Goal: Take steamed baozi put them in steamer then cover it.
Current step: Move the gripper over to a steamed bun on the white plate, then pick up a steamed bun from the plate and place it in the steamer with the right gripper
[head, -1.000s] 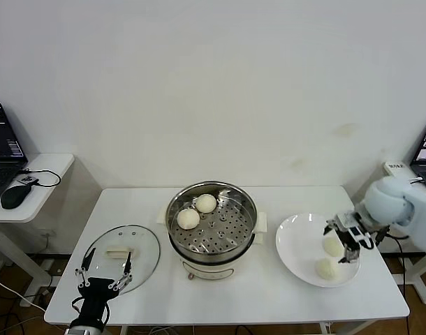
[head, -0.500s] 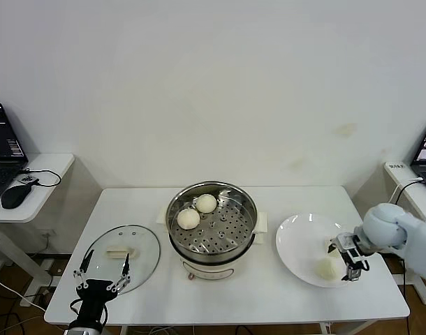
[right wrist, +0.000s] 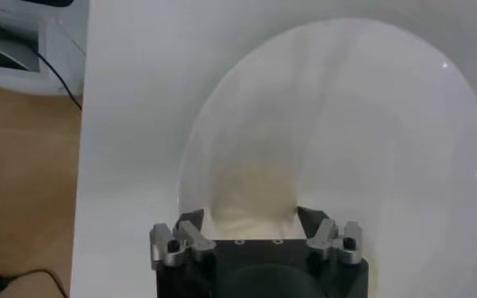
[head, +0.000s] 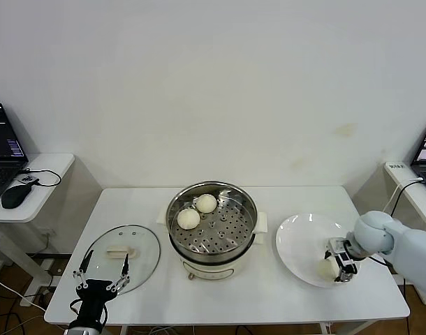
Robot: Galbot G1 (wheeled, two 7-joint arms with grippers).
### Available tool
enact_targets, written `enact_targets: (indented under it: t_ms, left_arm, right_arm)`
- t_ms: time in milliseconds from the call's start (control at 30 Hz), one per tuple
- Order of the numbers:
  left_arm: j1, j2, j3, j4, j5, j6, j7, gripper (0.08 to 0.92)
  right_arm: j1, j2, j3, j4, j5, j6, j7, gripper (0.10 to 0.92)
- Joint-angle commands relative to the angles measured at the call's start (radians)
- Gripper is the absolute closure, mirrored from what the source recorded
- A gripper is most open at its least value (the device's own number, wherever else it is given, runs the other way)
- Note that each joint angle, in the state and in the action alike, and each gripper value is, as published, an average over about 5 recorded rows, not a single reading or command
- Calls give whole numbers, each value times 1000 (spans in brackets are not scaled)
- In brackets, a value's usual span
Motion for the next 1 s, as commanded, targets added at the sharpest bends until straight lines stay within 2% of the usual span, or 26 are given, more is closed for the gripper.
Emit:
enact_targets:
  t_ms: [33, 233, 600, 767, 1000]
  left_arm:
    - [0, -1, 0, -2, -1, 0, -1, 177]
    - [-2, 0, 1, -7, -2, -1, -1, 177]
    - [-5, 9, -3, -15, -8, -1, -1, 177]
    - [-6, 14, -5, -20, -10, -1, 0, 177]
    - [-4, 13, -10, -27, -11, -1, 0, 177]
  right_arm:
    - [3, 10, 15, -14, 5, -7, -5, 399]
    - [100, 3, 9, -8, 50, -6, -29, 425]
    - [466, 22, -74, -6, 220, -18, -71, 431]
    - [669, 104, -186, -20, 290, -23, -73, 431]
    - [858, 308, -335, -12, 355, -23, -46, 431]
